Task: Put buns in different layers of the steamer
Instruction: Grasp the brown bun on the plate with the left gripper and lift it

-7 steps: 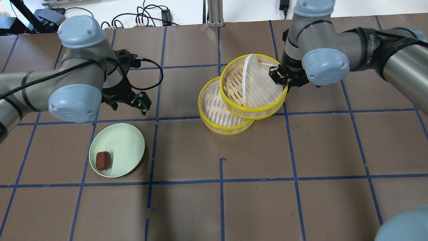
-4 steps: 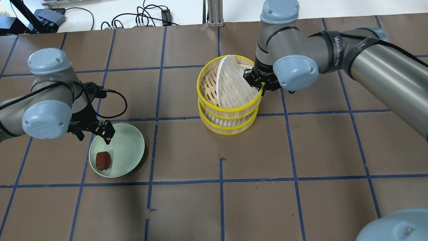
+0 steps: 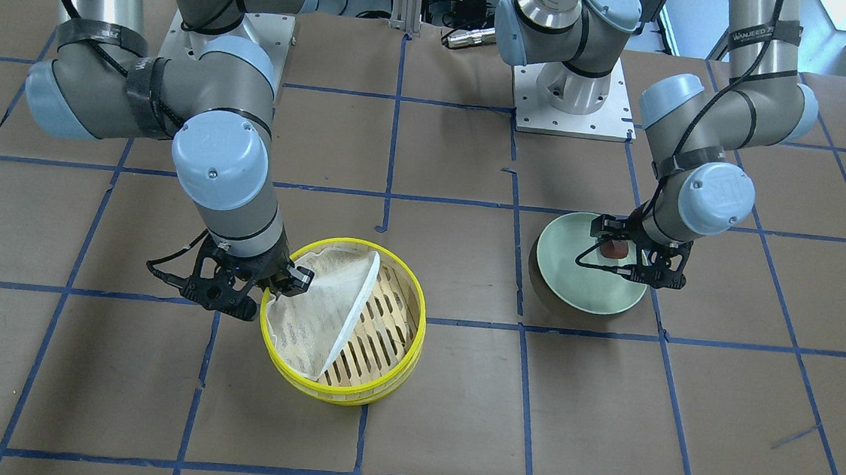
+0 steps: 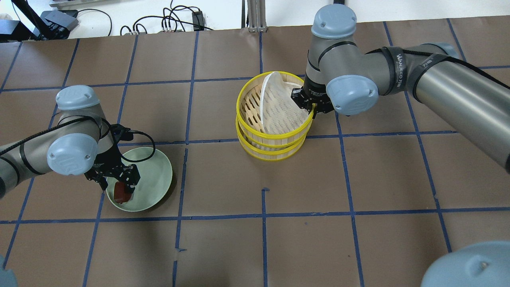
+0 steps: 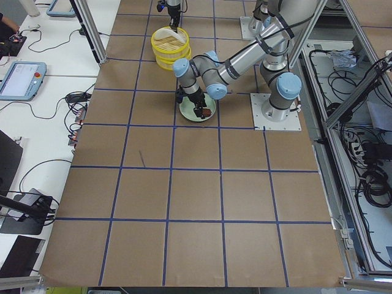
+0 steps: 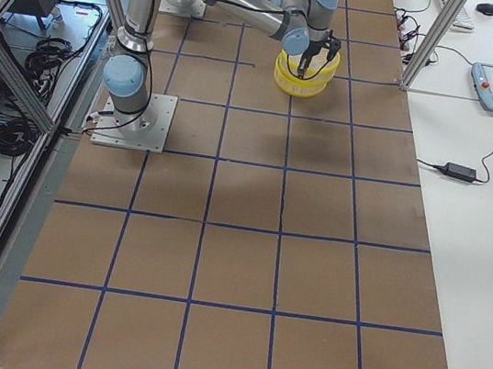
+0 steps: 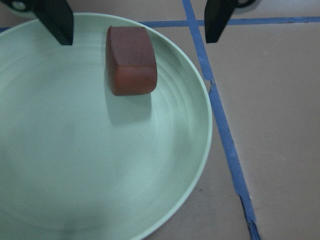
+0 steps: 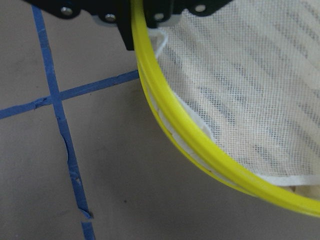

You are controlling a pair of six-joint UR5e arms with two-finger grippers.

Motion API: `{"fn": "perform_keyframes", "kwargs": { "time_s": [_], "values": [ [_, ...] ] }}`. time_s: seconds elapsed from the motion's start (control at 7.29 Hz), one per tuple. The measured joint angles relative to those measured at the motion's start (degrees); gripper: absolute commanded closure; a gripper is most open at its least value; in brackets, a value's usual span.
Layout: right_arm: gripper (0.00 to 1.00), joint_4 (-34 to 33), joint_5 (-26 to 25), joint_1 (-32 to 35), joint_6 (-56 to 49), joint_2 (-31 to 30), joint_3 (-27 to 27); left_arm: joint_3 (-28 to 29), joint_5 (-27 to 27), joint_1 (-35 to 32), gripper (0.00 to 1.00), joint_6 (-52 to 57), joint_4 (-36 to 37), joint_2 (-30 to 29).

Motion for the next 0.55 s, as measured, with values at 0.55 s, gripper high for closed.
{"fn": "perform_keyframes", "kwargs": {
  "time_s": [0.55],
  "values": [
    [0.91,0.0,1.1,0.3,0.2,-0.2,0.1,0.3,-0.2,-0.3,0.87,-0.6,0.4,-0.6]
  ]
}}
